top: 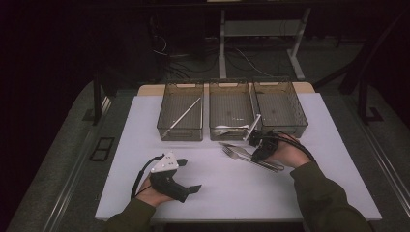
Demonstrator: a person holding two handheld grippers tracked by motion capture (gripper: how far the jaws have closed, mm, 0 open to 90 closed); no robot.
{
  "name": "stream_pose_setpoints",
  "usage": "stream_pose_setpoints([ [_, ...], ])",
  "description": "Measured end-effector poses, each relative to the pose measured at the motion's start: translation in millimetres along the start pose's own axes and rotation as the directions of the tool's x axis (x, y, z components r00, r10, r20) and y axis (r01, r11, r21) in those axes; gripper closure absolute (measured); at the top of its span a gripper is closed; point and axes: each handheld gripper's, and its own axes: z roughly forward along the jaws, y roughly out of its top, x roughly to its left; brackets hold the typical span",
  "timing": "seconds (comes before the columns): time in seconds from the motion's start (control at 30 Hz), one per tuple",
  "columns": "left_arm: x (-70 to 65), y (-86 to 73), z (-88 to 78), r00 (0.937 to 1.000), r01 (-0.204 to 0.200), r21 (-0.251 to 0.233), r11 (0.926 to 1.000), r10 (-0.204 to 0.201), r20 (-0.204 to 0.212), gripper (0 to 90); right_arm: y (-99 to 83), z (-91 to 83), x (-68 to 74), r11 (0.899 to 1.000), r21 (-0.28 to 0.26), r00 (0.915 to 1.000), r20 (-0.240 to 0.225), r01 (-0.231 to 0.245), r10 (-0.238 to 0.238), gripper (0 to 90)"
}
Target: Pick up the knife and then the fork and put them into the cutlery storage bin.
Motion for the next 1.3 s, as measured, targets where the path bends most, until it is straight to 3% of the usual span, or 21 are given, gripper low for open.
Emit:
stream_pose_setpoints([
  [0.27, -0.3, -0.2, 1.0, 1.0000, -0.001, 0.000, 1.0000, 0.001, 0.002, 0.0, 6.9, 1.6, -1.0, 0.998, 0.055, 0.9999, 0.011, 0.006, -0.006, 78.5],
  [0.57, -0.6, -0.3, 0.9, 1.0000, -0.001, 0.002, 1.0000, 0.001, 0.003, 0.0, 8.6, 1.7, -0.6, 0.998, 0.068, 0.9997, 0.016, -0.019, 0.018, 79.8],
  [0.83, -0.3, -0.5, 1.0, 1.0000, 0.001, 0.002, 1.0000, -0.001, 0.005, 0.0, -1.6, -1.0, -3.7, 0.999, 0.003, 0.9994, -0.009, -0.035, 0.035, 79.7],
  [0.9, -0.1, -0.5, 1.0, 1.0000, 0.001, 0.003, 1.0000, -0.001, 0.004, 0.0, -9.0, -7.8, -5.6, 0.998, -0.052, 0.9995, -0.023, -0.024, 0.023, 79.7],
  [1.0, -0.5, -0.5, 1.3, 1.0000, 0.003, 0.002, 1.0000, -0.003, 0.004, 0.0, -13.3, -12.0, -5.7, 0.997, -0.078, 0.9995, -0.023, -0.025, 0.023, 79.7],
  [1.07, -0.3, -0.5, 1.3, 1.0000, 0.002, 0.001, 1.0000, -0.002, 0.005, 0.0, -20.0, -17.6, -5.1, 0.992, -0.120, 0.9995, -0.017, -0.029, 0.028, 79.7],
  [1.27, 0.2, -0.2, 0.5, 1.0000, -0.004, 0.004, 1.0000, 0.004, 0.004, 0.0, -29.0, -26.1, -3.8, 0.984, -0.173, 0.9992, -0.024, -0.035, 0.031, 79.7],
  [1.3, 0.5, -0.2, 0.4, 1.0000, -0.006, 0.002, 1.0000, 0.006, 0.003, 0.0, -32.6, -29.2, -3.2, 0.978, -0.199, 0.9981, -0.035, -0.056, 0.050, 79.7],
])
